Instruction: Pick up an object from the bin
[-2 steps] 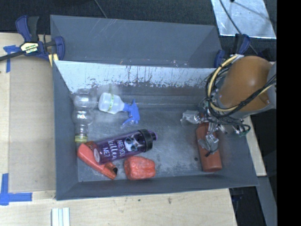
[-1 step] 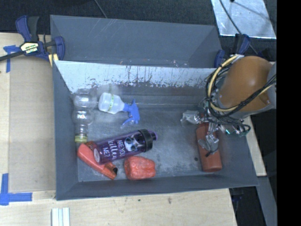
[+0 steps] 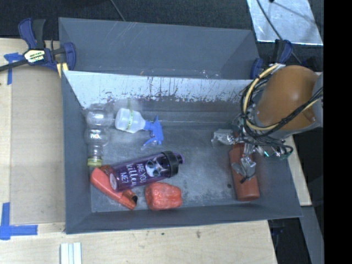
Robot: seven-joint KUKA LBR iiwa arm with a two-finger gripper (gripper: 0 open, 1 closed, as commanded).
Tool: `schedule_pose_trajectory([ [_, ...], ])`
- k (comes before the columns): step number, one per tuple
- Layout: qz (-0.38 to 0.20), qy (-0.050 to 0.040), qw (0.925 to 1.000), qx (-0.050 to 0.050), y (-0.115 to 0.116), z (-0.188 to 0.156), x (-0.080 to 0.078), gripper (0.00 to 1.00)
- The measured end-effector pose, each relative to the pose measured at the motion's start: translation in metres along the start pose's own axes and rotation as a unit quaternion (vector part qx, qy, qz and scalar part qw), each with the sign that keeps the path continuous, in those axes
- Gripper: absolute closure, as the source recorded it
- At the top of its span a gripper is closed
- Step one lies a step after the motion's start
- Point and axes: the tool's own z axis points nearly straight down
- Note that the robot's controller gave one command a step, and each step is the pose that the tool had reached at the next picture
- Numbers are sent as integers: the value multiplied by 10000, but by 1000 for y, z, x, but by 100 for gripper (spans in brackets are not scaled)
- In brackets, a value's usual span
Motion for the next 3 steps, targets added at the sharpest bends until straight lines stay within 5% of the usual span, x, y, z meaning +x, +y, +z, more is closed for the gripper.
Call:
schedule_pose_trajectory([
  [1, 219, 41, 9998, -19, -40, 2, -7, 0],
  [2, 204, 34, 9998, 36, -62, -18, -17, 100],
  [3, 206, 44, 9998, 25, -61, -17, -16, 0],
])
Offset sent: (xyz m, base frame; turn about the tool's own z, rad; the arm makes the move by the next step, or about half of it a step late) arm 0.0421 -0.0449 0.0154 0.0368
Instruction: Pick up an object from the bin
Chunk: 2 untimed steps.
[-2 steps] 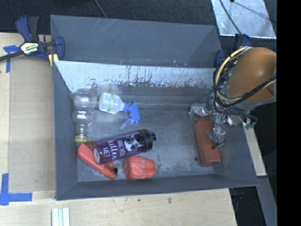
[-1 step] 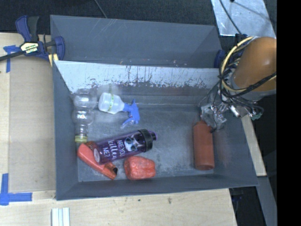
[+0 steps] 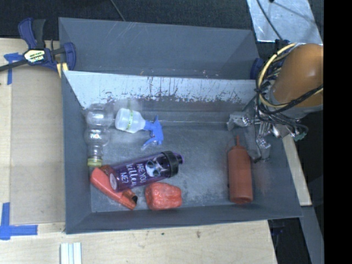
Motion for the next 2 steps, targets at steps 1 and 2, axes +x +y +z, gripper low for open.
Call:
schedule_pose_trajectory([
  [1, 1, 3, 10000, -2, 0, 0, 0, 0],
  [2, -223, 0, 9998, -1, 30, 27, 33, 0],
])
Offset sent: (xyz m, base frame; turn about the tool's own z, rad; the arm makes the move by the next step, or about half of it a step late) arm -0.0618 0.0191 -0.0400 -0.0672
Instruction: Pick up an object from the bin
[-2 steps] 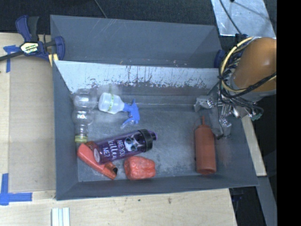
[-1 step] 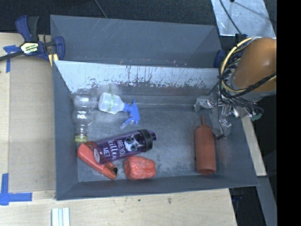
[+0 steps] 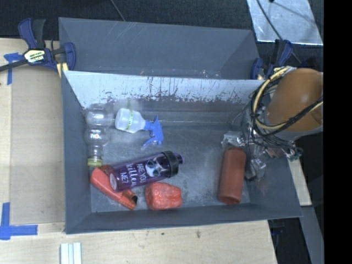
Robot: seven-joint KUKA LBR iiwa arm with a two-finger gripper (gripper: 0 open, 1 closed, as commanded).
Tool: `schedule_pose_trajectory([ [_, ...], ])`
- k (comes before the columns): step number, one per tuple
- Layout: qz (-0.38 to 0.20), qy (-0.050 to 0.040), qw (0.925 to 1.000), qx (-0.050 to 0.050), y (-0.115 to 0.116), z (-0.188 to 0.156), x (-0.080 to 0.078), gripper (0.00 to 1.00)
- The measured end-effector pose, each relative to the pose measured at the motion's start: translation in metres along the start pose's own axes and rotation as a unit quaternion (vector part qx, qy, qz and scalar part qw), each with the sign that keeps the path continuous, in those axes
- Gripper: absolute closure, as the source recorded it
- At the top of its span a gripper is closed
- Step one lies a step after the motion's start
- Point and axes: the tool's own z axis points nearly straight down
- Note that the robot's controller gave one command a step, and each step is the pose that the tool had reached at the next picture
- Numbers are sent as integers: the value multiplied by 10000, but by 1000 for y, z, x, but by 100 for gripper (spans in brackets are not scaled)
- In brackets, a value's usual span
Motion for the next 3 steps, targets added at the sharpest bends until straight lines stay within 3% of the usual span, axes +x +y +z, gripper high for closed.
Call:
schedule_pose_trajectory([
  [1, 739, 10, 9973, -3, -2, 12, 4, 100],
  [2, 737, 9, 9973, -2, -1, 12, 4, 100],
  [3, 743, 11, 9972, -5, 2, -121, 9, 100],
])
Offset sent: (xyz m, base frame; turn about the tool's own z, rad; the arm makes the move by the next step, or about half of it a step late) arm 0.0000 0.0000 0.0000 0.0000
